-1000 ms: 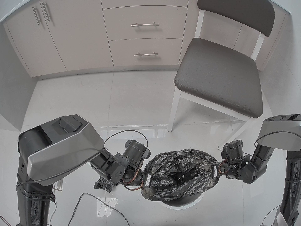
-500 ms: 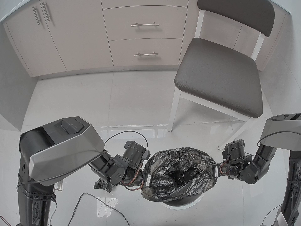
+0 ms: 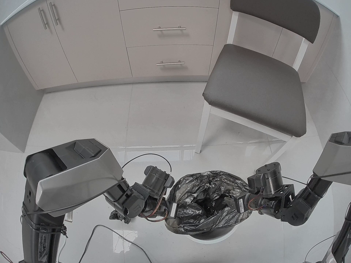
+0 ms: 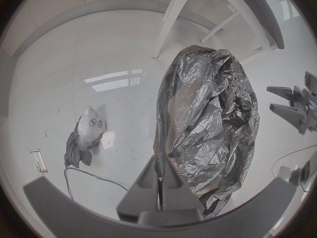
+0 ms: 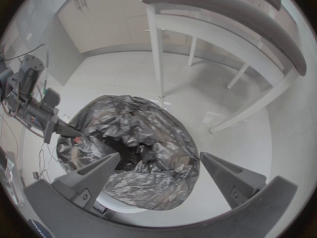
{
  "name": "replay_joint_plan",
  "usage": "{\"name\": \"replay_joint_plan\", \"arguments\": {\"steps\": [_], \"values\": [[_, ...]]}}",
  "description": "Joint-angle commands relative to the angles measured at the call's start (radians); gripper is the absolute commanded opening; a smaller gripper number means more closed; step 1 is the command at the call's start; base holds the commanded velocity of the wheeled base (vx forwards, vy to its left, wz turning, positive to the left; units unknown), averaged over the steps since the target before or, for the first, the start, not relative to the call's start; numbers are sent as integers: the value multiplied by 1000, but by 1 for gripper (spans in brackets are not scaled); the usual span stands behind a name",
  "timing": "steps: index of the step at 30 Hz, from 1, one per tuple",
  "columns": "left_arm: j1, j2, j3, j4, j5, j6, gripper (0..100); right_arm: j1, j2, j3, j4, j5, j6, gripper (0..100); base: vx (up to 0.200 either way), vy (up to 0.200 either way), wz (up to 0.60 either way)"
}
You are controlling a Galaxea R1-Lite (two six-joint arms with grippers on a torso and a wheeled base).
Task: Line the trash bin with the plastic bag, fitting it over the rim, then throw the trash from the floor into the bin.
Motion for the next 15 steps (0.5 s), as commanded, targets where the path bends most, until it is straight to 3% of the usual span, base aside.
{"name": "replay_joint_plan", "arguments": {"steps": [1, 7, 15], "values": [[0, 6, 13, -19, 0, -1, 0, 89, -5, 3, 1, -16, -2, 100, 0, 0, 0], [0, 8, 17, -33, 0, -1, 0, 146, 92, -12, -5, -16, 3, 100, 0, 0, 0], [0, 8, 19, -33, 0, -3, 0, 147, 192, -123, 1, -19, 11, 100, 0, 0, 0]]}}
